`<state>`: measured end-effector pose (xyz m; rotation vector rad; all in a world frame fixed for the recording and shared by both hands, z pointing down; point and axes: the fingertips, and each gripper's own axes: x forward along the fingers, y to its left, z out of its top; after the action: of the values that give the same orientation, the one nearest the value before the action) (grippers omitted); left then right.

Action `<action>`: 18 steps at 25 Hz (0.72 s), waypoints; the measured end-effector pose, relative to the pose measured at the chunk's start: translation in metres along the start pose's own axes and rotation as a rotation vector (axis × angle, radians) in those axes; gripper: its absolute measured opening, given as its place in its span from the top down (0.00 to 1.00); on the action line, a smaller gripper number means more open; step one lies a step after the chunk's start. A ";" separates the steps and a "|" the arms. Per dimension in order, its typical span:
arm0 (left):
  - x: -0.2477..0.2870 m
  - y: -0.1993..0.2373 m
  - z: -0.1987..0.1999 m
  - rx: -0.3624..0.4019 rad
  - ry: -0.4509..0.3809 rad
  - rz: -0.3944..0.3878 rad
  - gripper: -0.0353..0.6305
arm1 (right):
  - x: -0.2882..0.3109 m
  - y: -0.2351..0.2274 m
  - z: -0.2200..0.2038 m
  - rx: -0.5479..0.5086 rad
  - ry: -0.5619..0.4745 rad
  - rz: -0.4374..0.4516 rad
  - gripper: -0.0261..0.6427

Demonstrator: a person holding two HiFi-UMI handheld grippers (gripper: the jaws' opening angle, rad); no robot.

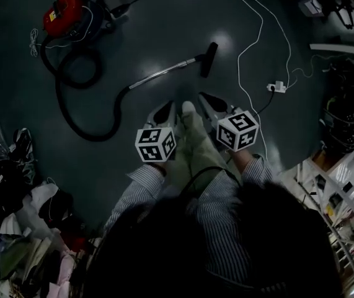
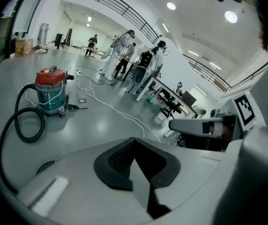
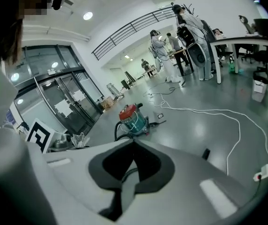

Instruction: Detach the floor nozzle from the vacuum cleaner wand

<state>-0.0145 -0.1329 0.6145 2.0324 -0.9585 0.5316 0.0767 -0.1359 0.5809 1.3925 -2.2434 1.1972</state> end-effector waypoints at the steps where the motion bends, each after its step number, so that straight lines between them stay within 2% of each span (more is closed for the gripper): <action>1: 0.011 0.003 -0.006 0.016 0.005 -0.017 0.94 | 0.010 -0.010 -0.007 0.007 0.000 -0.005 0.96; 3: 0.036 0.010 -0.019 0.049 0.001 -0.053 0.94 | 0.030 -0.034 -0.023 0.019 -0.008 -0.017 0.96; 6: 0.086 0.037 -0.035 0.124 -0.026 -0.064 0.94 | 0.070 -0.081 -0.048 0.036 -0.035 -0.038 0.96; 12: 0.172 0.121 -0.089 0.154 -0.028 0.008 0.94 | 0.158 -0.143 -0.109 0.031 -0.048 -0.045 0.96; 18: 0.258 0.193 -0.128 0.328 -0.034 0.007 0.94 | 0.238 -0.205 -0.170 -0.011 -0.073 -0.033 0.96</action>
<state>-0.0083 -0.2167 0.9509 2.3353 -0.9472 0.6973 0.0892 -0.2026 0.9313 1.4862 -2.2617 1.1402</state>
